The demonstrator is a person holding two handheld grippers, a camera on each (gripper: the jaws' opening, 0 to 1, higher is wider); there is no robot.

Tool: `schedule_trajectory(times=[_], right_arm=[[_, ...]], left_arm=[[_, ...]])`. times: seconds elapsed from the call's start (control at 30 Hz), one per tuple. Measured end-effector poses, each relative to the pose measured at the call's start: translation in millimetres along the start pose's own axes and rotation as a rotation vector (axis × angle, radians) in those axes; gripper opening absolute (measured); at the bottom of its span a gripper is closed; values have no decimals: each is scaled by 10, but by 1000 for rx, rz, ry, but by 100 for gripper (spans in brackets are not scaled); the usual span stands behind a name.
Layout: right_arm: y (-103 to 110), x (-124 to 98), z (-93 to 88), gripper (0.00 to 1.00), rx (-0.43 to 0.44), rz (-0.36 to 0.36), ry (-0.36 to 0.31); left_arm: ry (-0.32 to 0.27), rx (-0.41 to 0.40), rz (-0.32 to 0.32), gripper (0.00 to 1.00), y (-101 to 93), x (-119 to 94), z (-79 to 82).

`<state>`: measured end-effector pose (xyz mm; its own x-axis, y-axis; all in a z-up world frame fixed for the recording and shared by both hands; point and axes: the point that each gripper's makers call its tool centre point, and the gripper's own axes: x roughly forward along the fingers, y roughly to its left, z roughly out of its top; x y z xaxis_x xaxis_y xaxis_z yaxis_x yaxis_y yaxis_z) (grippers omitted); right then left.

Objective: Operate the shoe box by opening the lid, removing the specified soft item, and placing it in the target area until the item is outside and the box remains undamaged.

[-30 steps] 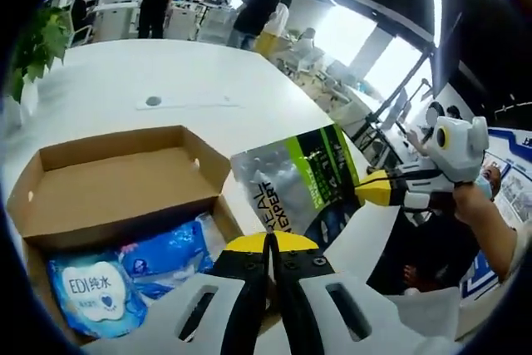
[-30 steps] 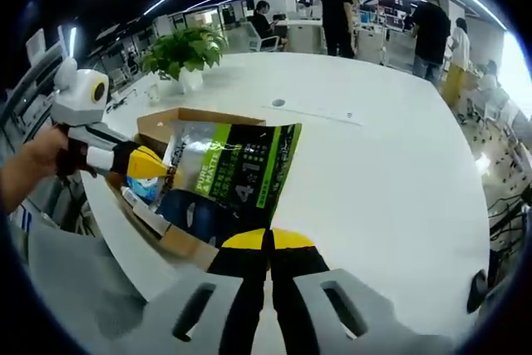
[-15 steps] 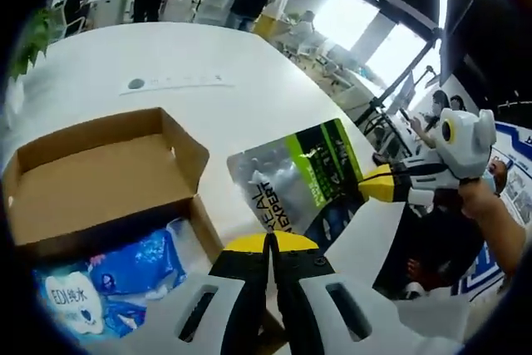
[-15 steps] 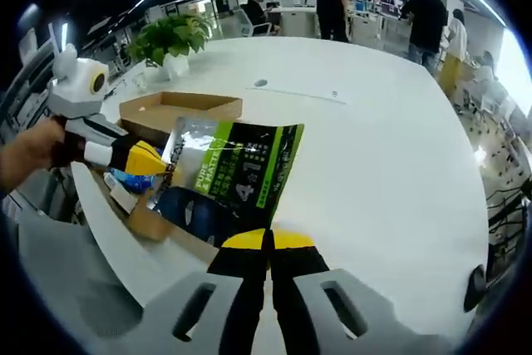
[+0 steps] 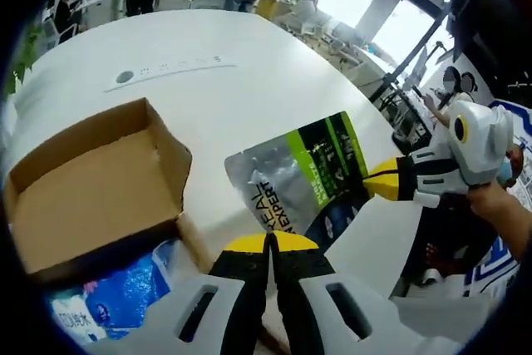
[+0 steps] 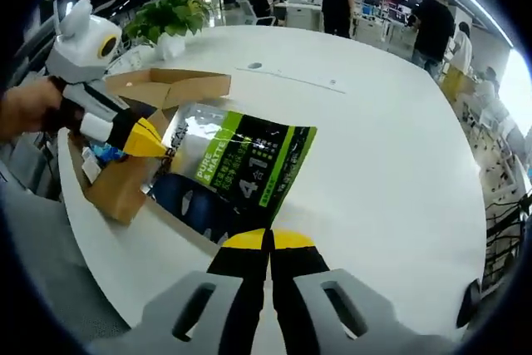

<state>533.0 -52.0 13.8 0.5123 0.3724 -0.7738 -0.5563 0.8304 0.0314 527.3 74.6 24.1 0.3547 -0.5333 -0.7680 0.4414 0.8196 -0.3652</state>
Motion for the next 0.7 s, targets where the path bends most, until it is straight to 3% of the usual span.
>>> schedule_trajectory(times=[0.2, 0.3, 0.4, 0.53, 0.7], right_arm=[[-84, 116, -75, 0, -19, -9, 20], [-108, 148, -105, 0, -16, -10, 23], [-132, 187, -157, 0, -27, -8, 27], [-135, 227, -207, 0, -16, 4, 26], [-141, 292, -239, 0, -22, 6, 21]], left_arm=[[54, 180, 55, 0, -2, 120, -65], [97, 342, 101, 0, 10, 214, -108], [136, 449, 125, 0, 47, 311, -140], [181, 540, 147, 0, 78, 390, -170], [226, 584, 160, 0, 121, 463, -225]])
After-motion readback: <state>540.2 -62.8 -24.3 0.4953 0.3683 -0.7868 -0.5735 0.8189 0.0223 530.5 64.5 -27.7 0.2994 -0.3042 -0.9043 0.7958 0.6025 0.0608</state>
